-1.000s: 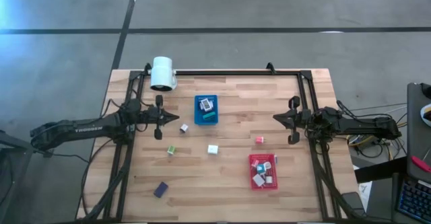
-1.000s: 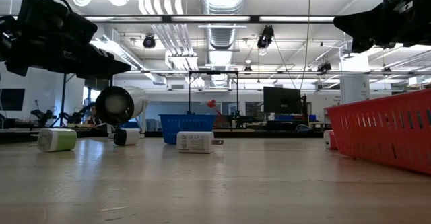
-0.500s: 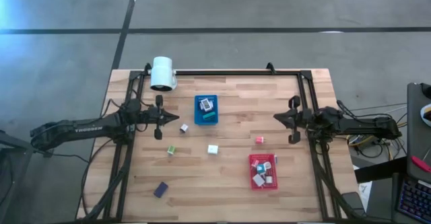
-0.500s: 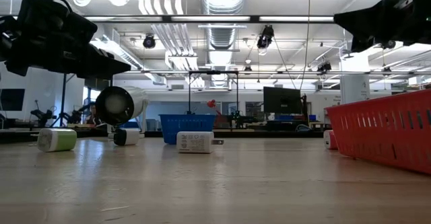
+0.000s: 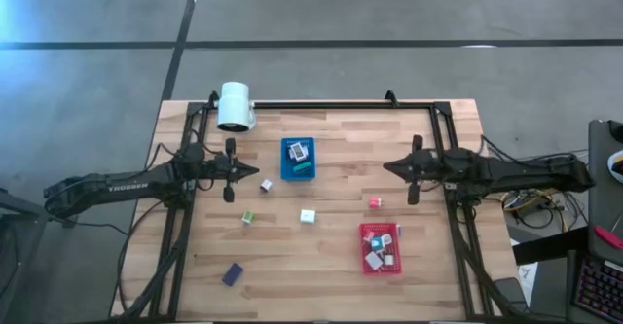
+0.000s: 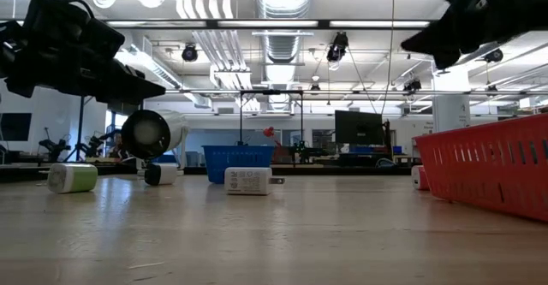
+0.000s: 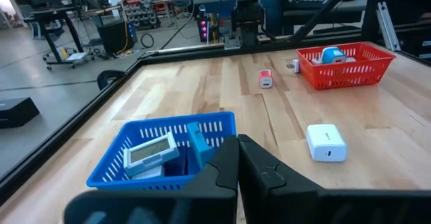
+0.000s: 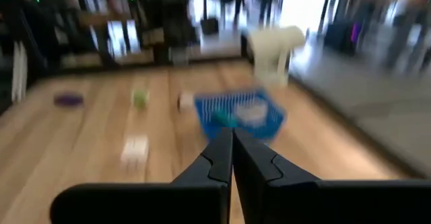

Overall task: Pick & Place Office items
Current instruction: Put the pink charger adapter into the red bin

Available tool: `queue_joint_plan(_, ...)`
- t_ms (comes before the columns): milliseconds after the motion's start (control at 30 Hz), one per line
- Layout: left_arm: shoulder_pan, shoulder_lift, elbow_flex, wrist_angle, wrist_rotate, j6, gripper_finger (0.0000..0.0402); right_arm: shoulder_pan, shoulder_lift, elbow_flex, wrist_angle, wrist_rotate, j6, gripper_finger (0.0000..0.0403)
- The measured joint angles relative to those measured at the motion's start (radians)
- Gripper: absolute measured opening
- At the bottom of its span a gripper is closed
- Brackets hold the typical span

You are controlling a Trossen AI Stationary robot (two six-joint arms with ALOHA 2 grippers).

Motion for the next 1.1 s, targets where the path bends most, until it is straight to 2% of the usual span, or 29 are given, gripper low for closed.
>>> queue_joint_plan(167,0.000,0.000,0.000,-0.004,0.000,-0.005,0.0005,0.000,0.196,0.199,-0.342,0.000,0.124,0.0022)
queue_joint_plan(267,0.000,0.000,0.000,-0.004,0.000,-0.012,0.0005,0.001,0.327,0.313,-0.539,-0.003,0.147,0.0049)
queue_joint_plan(400,0.000,0.000,0.000,-0.004,0.000,-0.017,0.0005,0.001,0.489,0.444,-0.705,-0.006,0.152,0.0097)
queue_joint_plan(533,0.000,0.000,0.000,-0.004,0.001,-0.020,0.0005,0.001,0.624,0.528,-0.746,-0.080,0.140,0.0148)
queue_joint_plan(733,0.000,0.000,0.000,-0.030,0.003,-0.024,0.0005,0.003,0.796,0.584,-0.774,-0.234,0.122,0.0207)
queue_joint_plan(1100,0.000,0.000,0.000,-0.046,0.003,-0.047,0.0005,0.004,0.994,0.585,-0.795,-0.249,0.134,0.0260)
